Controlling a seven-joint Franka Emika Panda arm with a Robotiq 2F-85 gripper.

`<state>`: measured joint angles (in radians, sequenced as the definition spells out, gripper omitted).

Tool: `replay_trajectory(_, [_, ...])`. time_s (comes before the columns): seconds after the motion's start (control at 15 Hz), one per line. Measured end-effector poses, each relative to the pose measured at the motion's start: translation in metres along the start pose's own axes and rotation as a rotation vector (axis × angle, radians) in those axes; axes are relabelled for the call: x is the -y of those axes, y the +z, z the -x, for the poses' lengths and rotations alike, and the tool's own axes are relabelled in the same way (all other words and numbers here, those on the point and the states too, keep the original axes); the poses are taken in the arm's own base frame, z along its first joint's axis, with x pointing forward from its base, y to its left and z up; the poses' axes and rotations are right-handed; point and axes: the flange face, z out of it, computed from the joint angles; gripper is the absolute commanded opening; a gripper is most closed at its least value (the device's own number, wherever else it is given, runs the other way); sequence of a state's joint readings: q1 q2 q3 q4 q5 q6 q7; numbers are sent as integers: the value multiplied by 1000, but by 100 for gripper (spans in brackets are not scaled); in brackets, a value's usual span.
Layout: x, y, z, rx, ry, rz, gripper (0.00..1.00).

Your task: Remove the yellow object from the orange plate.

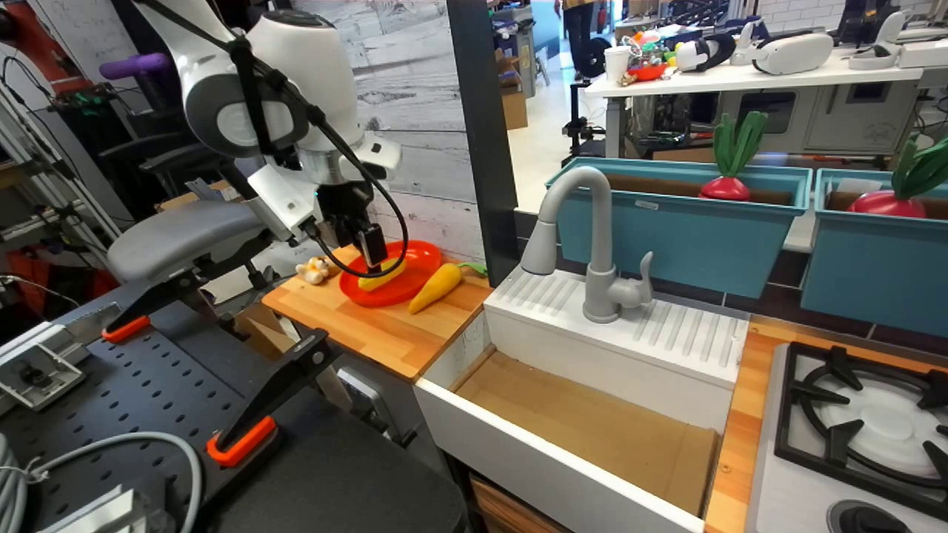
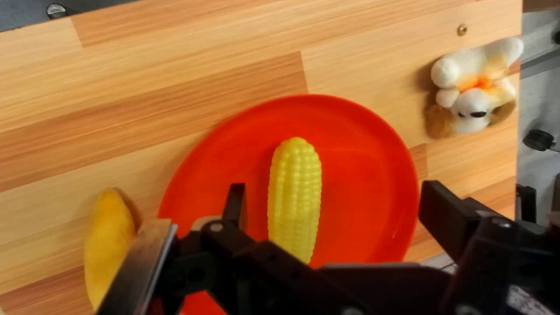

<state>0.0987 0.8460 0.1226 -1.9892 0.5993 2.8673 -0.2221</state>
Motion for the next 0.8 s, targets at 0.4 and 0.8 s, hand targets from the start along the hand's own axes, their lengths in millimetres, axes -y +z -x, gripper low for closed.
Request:
replay_trajectory(0.4, [4, 39, -17, 9, 8, 39, 58])
replay_trajectory(0.8, [5, 43, -29, -8, -3, 57, 12])
